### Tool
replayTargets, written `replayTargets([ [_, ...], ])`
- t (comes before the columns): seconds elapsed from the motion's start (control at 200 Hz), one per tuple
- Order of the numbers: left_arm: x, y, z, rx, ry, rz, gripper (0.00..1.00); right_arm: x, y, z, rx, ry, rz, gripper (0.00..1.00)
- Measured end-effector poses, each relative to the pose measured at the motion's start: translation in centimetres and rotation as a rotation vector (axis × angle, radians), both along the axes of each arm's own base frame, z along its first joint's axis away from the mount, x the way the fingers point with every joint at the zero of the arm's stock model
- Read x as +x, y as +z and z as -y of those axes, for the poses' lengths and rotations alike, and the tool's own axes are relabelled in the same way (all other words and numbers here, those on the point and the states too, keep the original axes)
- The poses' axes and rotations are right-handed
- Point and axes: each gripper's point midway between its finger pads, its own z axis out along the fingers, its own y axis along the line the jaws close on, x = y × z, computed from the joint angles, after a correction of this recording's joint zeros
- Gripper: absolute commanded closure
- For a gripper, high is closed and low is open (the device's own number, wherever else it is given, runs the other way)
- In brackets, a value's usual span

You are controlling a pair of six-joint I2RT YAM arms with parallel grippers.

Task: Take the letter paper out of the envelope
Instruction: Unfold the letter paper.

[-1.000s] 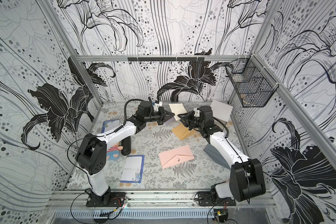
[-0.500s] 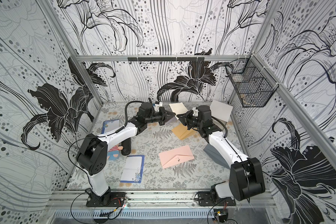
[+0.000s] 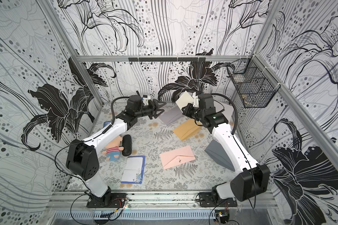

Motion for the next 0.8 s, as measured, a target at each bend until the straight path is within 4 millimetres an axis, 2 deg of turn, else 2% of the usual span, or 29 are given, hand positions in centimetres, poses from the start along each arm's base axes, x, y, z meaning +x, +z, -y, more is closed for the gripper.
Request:
replayTargets([
  [0.095,0.6,0.9,-1.6,0.007,0.029,-0.013,0.34,-1.6,-0.8,0.2,-0.191,0.063,0.168,1.0],
  [0.18,0.5,0.6,-2.2,0.008,0.026,-0.047,0.34,-2.7,-1.4,0.4,-0.317,0.129,0.292,1.0],
  [0.32,0.4,0.1,-1.4,0.017,-0.054,-0.078,0.37,-3.2,-0.7,-0.7,-0.388,0.255,0.399,1.0],
  [0.43,0.2,0.3,-0.6,0.071,-0.142,0.007,0.4,-3.4,1.7,-2.5,-0.313,0.369,0.418,1.0],
  [0.581,-1.3,0.9,-0.5,0.152,-0.239,0.175,0.42,-4.1,5.5,-4.0,-0.131,0.487,0.39,1.0],
  [0.686,-2.4,1.5,-1.4,0.178,-0.269,0.282,0.38,-5.1,6.3,-4.3,-0.011,0.544,0.315,1.0],
  [0.801,-2.6,2.4,-3.2,0.184,-0.253,0.378,0.36,-5.4,6.1,-4.5,0.116,0.577,0.178,1.0],
])
